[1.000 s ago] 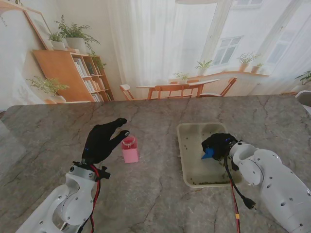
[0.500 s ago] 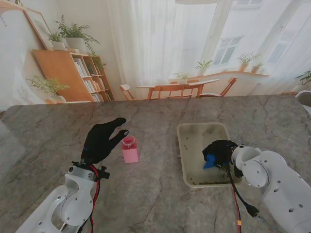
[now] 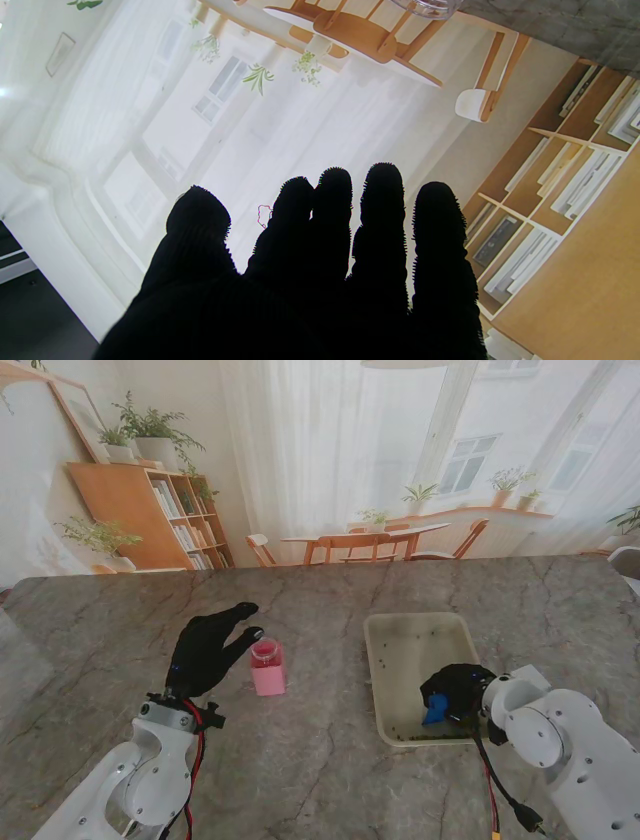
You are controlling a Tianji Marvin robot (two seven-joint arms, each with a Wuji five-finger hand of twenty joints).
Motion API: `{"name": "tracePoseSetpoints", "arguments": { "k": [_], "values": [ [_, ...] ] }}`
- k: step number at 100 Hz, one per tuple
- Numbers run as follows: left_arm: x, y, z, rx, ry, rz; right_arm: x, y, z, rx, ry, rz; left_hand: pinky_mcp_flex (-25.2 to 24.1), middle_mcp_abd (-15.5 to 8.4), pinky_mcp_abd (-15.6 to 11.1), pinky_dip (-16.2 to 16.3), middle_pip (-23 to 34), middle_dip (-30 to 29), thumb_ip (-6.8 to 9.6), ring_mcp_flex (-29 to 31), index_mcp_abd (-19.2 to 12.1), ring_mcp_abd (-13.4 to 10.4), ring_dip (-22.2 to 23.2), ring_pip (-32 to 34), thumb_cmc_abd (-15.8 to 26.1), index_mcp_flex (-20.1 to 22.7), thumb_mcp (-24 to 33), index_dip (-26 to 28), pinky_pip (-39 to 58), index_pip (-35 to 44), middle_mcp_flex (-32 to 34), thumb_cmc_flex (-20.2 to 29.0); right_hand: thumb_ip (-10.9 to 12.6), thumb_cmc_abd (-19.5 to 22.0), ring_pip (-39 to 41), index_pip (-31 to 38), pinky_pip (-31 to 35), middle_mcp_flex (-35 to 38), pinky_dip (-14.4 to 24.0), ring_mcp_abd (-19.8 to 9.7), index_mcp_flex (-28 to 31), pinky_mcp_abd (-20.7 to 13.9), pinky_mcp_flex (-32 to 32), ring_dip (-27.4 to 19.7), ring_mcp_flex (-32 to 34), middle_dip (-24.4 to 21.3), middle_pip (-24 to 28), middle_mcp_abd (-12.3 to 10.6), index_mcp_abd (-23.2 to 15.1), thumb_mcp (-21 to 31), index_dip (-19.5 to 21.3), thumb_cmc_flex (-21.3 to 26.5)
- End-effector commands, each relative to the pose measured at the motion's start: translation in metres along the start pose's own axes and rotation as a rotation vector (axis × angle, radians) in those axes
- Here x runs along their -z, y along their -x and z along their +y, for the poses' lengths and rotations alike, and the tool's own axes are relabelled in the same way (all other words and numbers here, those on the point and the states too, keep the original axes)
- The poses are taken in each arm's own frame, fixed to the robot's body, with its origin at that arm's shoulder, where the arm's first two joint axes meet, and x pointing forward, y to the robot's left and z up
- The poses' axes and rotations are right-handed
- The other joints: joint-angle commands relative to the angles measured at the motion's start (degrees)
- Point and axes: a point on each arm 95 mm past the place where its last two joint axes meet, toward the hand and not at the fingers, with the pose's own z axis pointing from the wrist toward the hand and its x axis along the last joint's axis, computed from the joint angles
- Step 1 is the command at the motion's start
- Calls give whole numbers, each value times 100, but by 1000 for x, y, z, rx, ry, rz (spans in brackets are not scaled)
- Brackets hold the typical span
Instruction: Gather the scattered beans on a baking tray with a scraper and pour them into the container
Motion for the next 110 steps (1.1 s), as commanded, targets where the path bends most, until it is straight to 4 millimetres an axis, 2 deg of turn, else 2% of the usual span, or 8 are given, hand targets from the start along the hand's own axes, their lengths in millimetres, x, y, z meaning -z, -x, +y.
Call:
{"name": "tracePoseSetpoints", "arguments": {
  "k": [1,31,50,74,85,97,110],
  "values": [
    [3,-2,1,10,-3,-7,3,-4,-53,-24,-164,2,-85,-90,81,128,-61,-18,202,55,-9,13,108,65,208,116,-33,-43,54,-46,53,165,371,493,224,267,-17,130,51,-85,727,117,30,34,597,125,-110,-9,-1037,210,247,722],
    [4,-1,0,10,-13,-11,19,-15,-55,-48,-195,-5,-83,-82,76,128,-64,-19,202,54,-15,23,110,66,207,119,-35,-43,54,-46,50,163,396,516,228,247,-7,139,88,-105,730,98,13,82,592,141,-160,11,-1011,169,260,748],
    [4,-1,0,13,-10,-11,20,-16,-48,-26,-60,-57,-82,-92,67,128,-66,-21,201,52,-22,7,108,64,210,120,-38,-44,54,-47,47,157,394,513,212,240,-7,145,99,-104,731,87,56,81,600,162,-179,31,-1000,175,259,736],
    [2,-1,1,14,-5,-6,22,-24,-6,5,151,-100,-82,-99,74,129,-66,-21,202,54,-26,2,107,59,213,114,-36,-45,51,-49,48,156,395,717,191,195,-36,3,97,-132,596,70,25,69,530,180,-279,119,-1008,38,195,696],
    [3,-1,0,14,-7,-7,19,-25,17,32,230,-118,-85,-80,78,128,-65,-21,203,54,-18,17,108,59,210,114,-32,-46,48,-50,49,160,413,800,379,267,-55,-185,108,-209,397,34,-44,79,387,231,-339,210,-1042,-118,-44,614],
    [3,-1,0,13,-8,-8,11,-24,38,56,294,-130,-86,-76,83,130,-65,-21,203,54,-12,16,109,61,211,120,-33,-45,50,-48,50,161,368,796,732,348,-19,-387,124,-405,176,-19,-74,210,308,350,-161,257,-1043,-134,-172,505],
    [3,-1,0,13,-7,-9,-1,-22,56,74,357,-145,-84,-89,87,132,-62,-19,202,59,-16,19,112,66,207,122,-36,-45,53,-47,55,157,314,743,1385,586,179,-629,183,-860,-115,-158,34,406,334,570,415,239,-1043,-148,-218,438]
  ]
}}
